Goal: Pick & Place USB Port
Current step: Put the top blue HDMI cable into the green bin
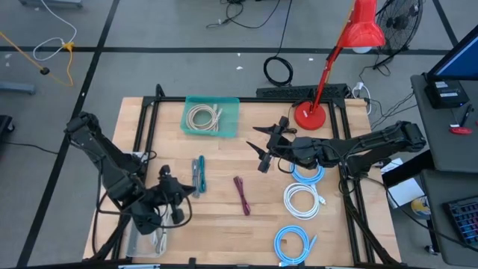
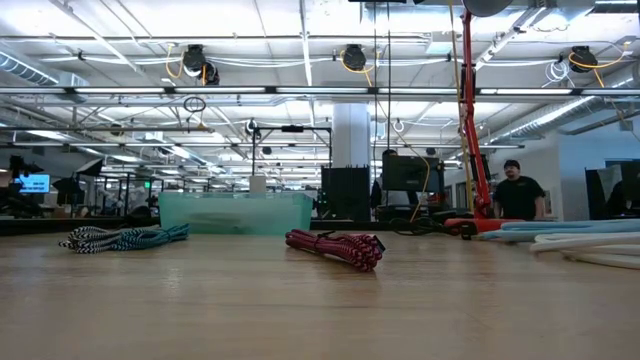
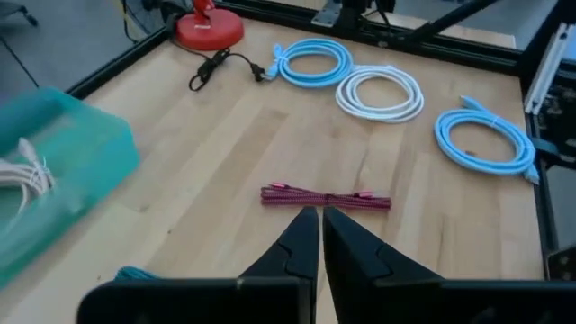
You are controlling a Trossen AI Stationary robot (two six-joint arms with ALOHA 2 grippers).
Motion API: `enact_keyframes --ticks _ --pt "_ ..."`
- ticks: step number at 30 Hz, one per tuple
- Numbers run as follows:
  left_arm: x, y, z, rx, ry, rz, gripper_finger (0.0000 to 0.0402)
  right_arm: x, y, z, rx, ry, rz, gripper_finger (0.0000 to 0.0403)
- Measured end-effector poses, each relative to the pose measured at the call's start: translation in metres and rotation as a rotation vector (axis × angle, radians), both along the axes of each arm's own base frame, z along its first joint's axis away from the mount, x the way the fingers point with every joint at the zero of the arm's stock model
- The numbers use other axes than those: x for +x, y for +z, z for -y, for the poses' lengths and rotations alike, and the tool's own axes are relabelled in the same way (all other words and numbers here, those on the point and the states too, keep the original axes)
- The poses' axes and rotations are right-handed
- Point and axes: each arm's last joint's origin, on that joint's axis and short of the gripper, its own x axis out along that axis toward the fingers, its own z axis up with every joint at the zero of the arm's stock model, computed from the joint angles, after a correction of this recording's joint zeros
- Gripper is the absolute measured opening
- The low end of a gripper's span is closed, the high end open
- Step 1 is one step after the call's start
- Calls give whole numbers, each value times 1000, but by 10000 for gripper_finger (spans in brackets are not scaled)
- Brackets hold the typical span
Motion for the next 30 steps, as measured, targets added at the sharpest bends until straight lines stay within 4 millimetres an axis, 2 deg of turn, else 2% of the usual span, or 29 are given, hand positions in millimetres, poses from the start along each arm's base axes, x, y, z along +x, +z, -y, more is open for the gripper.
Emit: enact_keyframes --ticks 10,19,26,30 --pt "8 -1 -7 -78 30 -21 4 0 0 0 0 0 0 226" --pt "17 4 -7 -25 -49 -11 20 0 0 0 6 2 4 226" --pt "18 4 -6 3 -77 -17 3 0 0 0 6 2 4 226" --pt "18 4 -6 24 -84 -19 10 0 0 0 6 3 3 226"
